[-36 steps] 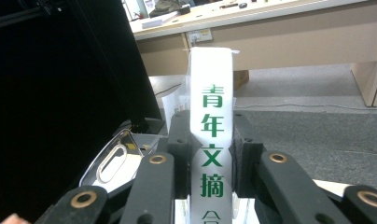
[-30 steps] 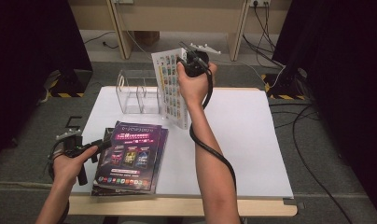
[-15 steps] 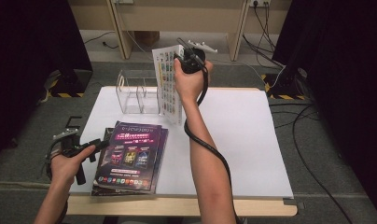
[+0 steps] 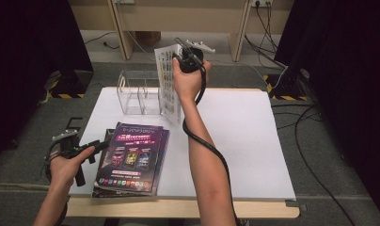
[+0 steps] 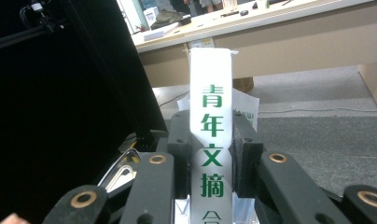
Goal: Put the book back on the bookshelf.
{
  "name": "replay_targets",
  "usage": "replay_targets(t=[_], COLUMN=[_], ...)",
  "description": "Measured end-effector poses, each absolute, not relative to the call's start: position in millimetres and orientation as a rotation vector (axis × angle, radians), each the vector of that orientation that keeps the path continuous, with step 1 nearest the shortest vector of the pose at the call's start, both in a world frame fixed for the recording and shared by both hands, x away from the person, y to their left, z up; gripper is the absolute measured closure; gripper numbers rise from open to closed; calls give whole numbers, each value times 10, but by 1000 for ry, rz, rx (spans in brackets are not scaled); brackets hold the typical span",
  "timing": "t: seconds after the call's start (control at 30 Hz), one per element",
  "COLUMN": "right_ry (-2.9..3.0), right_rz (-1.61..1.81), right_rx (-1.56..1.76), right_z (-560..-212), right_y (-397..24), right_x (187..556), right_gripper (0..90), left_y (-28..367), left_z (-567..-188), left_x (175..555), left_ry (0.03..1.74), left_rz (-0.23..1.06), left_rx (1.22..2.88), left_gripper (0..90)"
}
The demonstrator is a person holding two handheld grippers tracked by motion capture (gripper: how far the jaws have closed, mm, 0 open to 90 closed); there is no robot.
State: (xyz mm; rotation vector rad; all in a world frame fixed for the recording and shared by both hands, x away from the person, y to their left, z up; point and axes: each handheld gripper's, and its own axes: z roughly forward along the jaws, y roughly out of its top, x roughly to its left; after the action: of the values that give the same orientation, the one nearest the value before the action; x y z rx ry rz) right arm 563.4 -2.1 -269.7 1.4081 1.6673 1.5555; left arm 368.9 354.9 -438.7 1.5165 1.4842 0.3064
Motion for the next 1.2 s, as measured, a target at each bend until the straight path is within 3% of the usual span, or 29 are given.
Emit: replay_targets(t=[1.2], right_ry=[1642], right_rz=[1509], right_rx=[1369], right_z=[-2697], right_y=[53], right_x=[5895], right_gripper=[740], left_y=[3575], left_z=[-4412], left_x=[3680], left_ry=[1491], left_rz=[304], left_rx=[1510], left_gripper=[481])
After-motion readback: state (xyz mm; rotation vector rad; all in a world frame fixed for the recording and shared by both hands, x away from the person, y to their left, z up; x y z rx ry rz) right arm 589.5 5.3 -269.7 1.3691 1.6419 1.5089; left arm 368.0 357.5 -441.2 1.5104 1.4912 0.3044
